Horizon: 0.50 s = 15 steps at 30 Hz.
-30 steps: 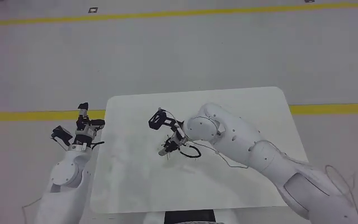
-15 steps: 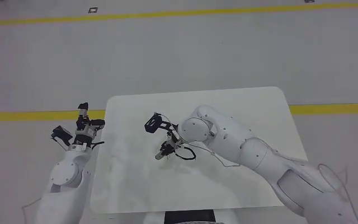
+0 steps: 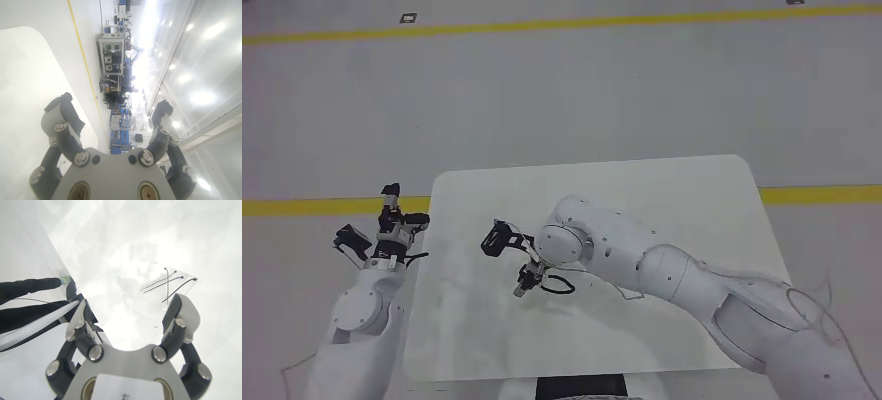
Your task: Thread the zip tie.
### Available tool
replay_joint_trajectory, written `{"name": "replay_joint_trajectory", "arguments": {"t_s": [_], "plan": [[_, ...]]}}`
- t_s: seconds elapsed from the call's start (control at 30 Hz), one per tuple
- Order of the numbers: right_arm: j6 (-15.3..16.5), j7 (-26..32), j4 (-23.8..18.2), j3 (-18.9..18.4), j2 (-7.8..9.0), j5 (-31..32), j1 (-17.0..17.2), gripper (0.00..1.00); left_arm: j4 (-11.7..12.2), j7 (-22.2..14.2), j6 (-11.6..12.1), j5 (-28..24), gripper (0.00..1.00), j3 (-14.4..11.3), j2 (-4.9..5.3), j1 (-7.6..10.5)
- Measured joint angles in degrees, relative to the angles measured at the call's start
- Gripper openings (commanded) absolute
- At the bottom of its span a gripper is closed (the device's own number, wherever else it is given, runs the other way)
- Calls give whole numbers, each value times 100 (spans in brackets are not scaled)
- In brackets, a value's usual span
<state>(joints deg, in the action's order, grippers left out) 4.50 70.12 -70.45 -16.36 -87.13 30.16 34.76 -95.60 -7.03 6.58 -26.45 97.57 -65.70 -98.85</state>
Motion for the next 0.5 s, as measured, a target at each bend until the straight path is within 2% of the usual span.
{"name": "replay_joint_trajectory", "arguments": {"t_s": [0.23, 0.5], "plan": [[101, -188, 851, 225, -421, 85, -135, 100, 0, 0, 0, 0, 100, 0, 0, 0], [99, -203, 879, 232, -437, 107, -142, 100, 0, 0, 0, 0, 100, 0, 0, 0]]}}
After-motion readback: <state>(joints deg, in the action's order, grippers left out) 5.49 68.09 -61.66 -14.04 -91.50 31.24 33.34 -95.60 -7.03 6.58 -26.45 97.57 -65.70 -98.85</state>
